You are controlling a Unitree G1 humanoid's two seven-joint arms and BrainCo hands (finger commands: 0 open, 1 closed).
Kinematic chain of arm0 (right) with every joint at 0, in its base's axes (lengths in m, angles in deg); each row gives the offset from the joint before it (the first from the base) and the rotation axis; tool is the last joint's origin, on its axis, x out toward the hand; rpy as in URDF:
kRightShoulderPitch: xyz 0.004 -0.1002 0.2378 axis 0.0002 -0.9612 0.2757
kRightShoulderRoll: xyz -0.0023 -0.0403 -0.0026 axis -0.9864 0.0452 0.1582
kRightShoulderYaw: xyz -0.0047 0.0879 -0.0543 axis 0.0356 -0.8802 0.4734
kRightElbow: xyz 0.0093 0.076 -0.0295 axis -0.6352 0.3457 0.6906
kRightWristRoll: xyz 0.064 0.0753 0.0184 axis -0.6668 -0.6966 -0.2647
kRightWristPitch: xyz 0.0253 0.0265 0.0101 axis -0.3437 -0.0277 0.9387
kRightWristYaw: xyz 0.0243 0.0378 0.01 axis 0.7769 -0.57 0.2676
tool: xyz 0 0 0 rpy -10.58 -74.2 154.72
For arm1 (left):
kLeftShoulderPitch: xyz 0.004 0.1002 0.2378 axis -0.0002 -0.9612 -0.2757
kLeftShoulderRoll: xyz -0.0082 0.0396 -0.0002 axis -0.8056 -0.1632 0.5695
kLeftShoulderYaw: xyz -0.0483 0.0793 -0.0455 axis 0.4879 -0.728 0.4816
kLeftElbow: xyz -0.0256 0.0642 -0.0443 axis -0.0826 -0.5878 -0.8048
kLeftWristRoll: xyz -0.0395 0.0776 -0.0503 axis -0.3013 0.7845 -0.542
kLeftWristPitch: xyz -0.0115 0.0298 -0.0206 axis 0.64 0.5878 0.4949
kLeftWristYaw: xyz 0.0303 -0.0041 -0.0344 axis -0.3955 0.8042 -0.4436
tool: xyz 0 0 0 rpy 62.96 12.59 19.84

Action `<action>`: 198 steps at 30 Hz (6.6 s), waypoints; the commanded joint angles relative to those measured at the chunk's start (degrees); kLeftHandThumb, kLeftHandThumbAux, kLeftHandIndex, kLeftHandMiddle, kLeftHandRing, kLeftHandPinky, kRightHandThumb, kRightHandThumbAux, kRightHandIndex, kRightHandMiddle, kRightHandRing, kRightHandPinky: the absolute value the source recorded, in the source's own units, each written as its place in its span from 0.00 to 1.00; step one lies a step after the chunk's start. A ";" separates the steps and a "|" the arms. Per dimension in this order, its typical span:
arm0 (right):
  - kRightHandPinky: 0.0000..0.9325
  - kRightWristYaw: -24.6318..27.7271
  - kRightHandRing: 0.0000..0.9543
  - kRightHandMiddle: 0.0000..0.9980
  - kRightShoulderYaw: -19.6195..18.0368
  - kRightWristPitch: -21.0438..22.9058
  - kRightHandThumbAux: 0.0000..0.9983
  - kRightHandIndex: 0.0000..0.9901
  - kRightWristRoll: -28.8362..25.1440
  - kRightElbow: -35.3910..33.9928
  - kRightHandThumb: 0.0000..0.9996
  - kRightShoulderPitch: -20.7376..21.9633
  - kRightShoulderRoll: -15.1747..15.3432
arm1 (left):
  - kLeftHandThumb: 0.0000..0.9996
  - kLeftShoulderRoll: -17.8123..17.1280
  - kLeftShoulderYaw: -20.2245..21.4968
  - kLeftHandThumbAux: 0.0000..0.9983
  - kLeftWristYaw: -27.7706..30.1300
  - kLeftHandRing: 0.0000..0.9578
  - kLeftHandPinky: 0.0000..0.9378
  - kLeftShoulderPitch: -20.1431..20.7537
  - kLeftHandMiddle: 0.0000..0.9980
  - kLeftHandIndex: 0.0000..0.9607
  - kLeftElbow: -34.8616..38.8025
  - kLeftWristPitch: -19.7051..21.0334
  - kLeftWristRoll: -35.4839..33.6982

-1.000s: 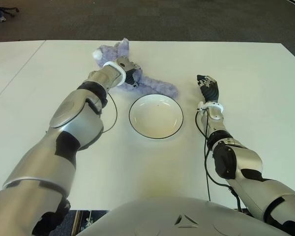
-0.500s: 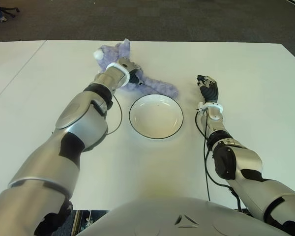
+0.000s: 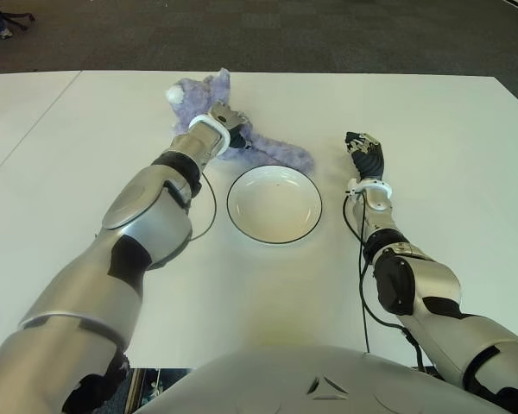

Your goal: Put the doll into the plate.

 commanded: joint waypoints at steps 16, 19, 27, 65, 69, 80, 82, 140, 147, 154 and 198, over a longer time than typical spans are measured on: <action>0.30 -0.68 0.30 0.28 -0.59 4.13 0.72 0.42 -0.65 6.01 0.72 -10.62 -3.43 | 0.21 4.50 9.02 0.15 7.67 0.00 0.00 -11.63 0.00 0.00 -2.86 -3.41 -9.43; 0.29 -0.73 0.29 0.28 -0.47 4.21 0.72 0.42 -0.57 6.00 0.72 -10.64 -3.35 | 0.23 4.67 11.34 0.16 8.43 0.00 0.00 -11.49 0.00 0.00 -2.52 -4.65 -11.62; 0.22 -1.08 0.24 0.28 0.18 3.86 0.72 0.42 -0.17 5.88 0.72 -10.84 -3.44 | 0.34 2.26 15.76 0.20 6.75 0.00 0.00 -10.46 0.00 0.00 -0.37 -16.21 -16.18; 0.22 -2.03 0.24 0.29 1.90 1.62 0.72 0.42 -0.01 5.53 0.72 -11.23 -2.28 | 0.48 -3.38 6.30 0.22 -1.04 0.00 0.13 -4.88 0.00 0.00 1.57 -22.48 -7.71; 0.21 -2.02 0.23 0.29 2.03 1.73 0.72 0.42 -0.07 5.54 0.71 -11.24 -2.15 | 0.53 -3.20 4.09 0.25 -1.27 0.00 0.25 -4.26 0.00 0.00 1.28 -21.48 -5.57; 0.20 -1.04 0.23 0.30 1.14 1.70 0.72 0.43 -1.33 5.52 0.71 -11.18 -2.11 | 0.77 -1.56 -0.72 0.35 -3.50 0.11 0.41 -4.42 0.00 0.03 -0.69 -15.04 -1.63; 0.18 -1.01 0.22 0.30 0.98 1.72 0.72 0.43 -1.52 5.51 0.72 -11.14 -2.15 | 0.87 -0.82 -2.19 0.37 -4.74 0.16 0.44 -5.22 0.00 0.08 -1.19 -12.41 -0.24; 0.18 -1.53 0.20 0.30 0.22 -1.35 0.72 0.43 -2.10 5.31 0.71 -12.24 -3.52 | 0.94 0.48 -4.85 0.66 -8.78 0.46 0.50 -4.14 0.46 0.48 0.32 -0.83 3.29; 0.26 -2.55 0.27 0.32 0.99 -1.91 0.72 0.42 -1.22 5.30 0.72 -12.22 -3.82 | 0.95 -3.10 2.73 0.65 -15.72 0.54 0.63 -5.88 0.51 0.43 1.78 -9.70 -4.41; 0.28 -4.79 0.29 0.32 3.41 0.26 0.73 0.42 1.24 5.58 0.72 -11.99 -3.38 | 0.95 -4.59 2.24 0.65 -19.73 0.50 0.60 -2.86 0.49 0.43 3.86 -13.53 -3.05; 0.25 -6.26 0.30 0.33 6.86 1.48 0.73 0.42 3.70 5.77 0.72 -12.03 -3.05 | 0.53 -10.26 -4.90 0.38 -30.99 0.26 0.26 2.45 0.20 0.01 3.94 -18.03 6.74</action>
